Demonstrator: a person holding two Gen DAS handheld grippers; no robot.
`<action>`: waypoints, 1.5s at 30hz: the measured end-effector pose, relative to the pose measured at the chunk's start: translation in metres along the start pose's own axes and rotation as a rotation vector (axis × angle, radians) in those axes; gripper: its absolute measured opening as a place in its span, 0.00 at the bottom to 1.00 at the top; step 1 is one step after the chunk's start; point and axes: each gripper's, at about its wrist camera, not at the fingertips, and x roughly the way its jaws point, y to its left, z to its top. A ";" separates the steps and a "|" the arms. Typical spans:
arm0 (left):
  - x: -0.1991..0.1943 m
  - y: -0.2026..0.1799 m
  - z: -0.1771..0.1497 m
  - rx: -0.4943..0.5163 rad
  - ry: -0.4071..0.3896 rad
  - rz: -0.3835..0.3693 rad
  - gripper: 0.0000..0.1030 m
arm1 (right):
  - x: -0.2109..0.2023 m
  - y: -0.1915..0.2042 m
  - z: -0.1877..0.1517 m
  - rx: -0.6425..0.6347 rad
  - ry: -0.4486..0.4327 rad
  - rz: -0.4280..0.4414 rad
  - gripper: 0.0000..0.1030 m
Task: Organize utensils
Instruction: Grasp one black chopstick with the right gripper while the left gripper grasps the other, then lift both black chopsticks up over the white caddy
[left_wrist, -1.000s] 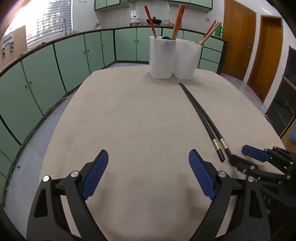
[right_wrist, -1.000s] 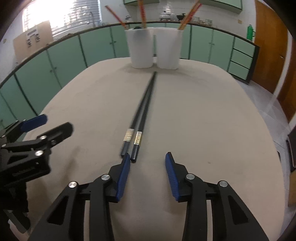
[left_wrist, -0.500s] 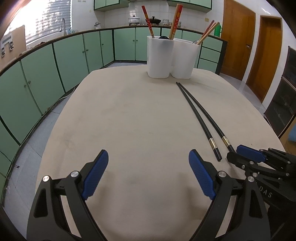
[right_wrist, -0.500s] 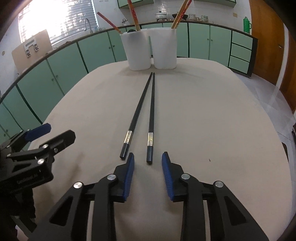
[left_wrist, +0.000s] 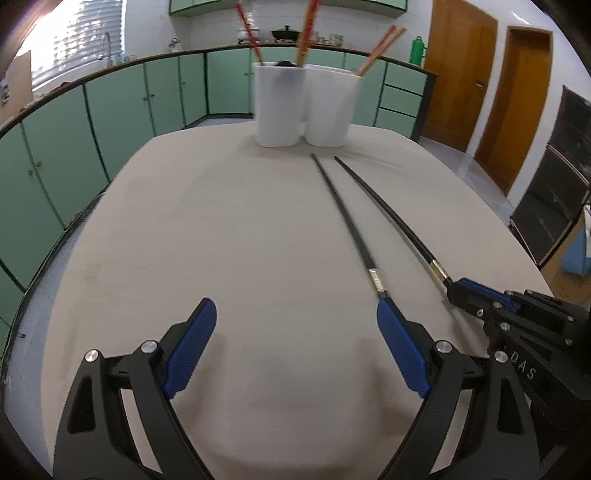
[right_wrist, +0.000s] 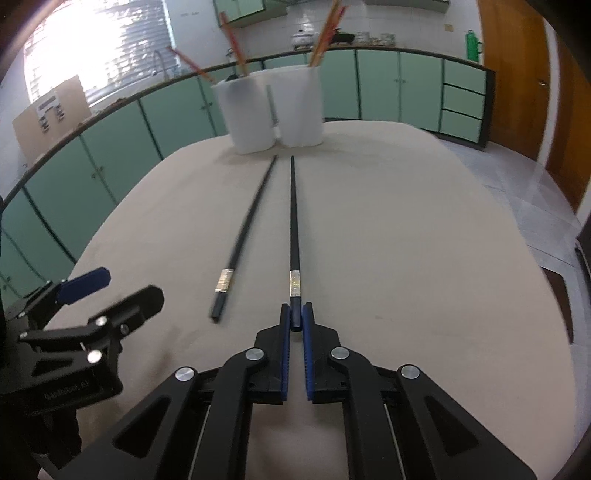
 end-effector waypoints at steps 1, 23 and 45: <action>0.002 -0.004 0.000 0.004 0.006 -0.006 0.83 | 0.000 -0.003 0.000 0.008 0.000 -0.003 0.06; 0.029 -0.048 0.005 0.044 0.072 0.040 0.12 | 0.002 -0.033 0.002 0.052 0.008 0.003 0.06; -0.042 -0.044 0.033 0.069 -0.104 0.032 0.05 | -0.057 -0.021 0.033 -0.043 -0.134 -0.007 0.06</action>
